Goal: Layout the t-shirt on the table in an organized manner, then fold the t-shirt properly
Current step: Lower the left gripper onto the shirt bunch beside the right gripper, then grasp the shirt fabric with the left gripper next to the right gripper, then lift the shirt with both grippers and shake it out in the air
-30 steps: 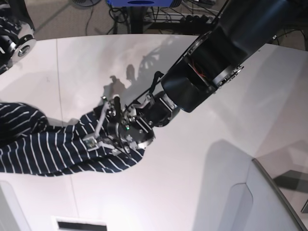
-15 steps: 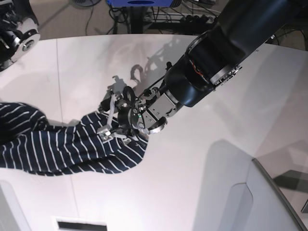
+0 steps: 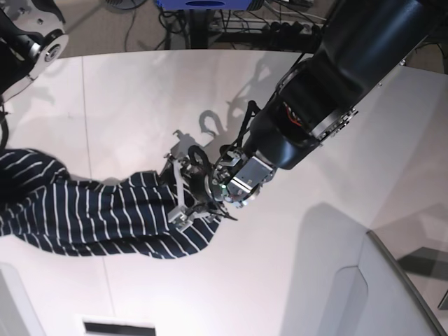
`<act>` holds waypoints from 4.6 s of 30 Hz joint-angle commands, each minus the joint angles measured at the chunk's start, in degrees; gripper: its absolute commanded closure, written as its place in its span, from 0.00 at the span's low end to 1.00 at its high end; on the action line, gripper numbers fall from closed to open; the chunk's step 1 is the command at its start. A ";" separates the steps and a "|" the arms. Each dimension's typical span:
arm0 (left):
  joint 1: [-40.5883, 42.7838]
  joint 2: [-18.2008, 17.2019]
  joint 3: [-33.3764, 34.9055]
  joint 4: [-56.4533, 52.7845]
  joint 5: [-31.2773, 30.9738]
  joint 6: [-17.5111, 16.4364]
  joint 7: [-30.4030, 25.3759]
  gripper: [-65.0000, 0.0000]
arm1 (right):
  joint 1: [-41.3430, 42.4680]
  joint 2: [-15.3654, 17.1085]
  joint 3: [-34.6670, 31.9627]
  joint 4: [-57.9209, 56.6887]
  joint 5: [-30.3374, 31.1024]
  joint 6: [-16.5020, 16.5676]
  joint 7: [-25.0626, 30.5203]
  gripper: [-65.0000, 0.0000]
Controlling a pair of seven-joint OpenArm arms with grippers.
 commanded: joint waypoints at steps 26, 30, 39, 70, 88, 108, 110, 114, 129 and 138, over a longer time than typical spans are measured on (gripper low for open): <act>12.80 -8.37 -14.96 57.45 12.07 -0.32 35.68 0.32 | -2.67 -4.63 -0.69 0.82 0.01 -0.31 1.15 0.97; 12.80 -4.06 -10.65 50.59 19.80 -0.67 35.68 0.32 | -2.67 -4.55 -0.69 0.82 -0.08 -0.31 1.23 0.97; 9.81 -2.21 -10.30 36.79 21.47 -0.67 35.33 0.32 | -2.67 -4.55 -0.69 0.82 -0.08 -0.31 1.23 0.97; 9.20 -6.26 -10.91 42.59 21.39 -0.41 38.23 0.33 | -2.67 -4.55 -0.61 0.82 -0.17 -0.31 1.23 0.97; 8.50 -6.17 -10.30 38.11 21.47 -0.50 38.15 0.65 | -2.67 -4.55 -0.61 0.82 -0.17 -0.31 1.23 0.97; 8.41 -6.08 -10.47 38.11 21.47 -0.58 38.06 1.00 | -2.67 -4.55 -0.61 0.82 0.01 -0.31 1.23 0.97; 7.97 -6.08 -10.82 38.28 21.47 -0.58 38.06 1.00 | -2.67 -4.55 -0.61 0.73 0.01 -0.31 1.32 0.97; 5.95 -6.96 -11.00 41.71 21.30 -0.58 38.59 1.00 | -2.50 -4.55 -0.61 0.73 -0.08 -0.31 1.32 0.97; -4.78 -11.80 -22.87 55.69 21.47 -3.05 43.86 1.00 | 0.93 1.34 -0.69 0.73 0.10 -0.31 1.32 0.97; -12.25 -14.43 -23.04 56.39 21.30 -3.13 43.86 1.00 | 6.73 5.74 -1.49 -0.24 0.10 -0.31 1.32 0.97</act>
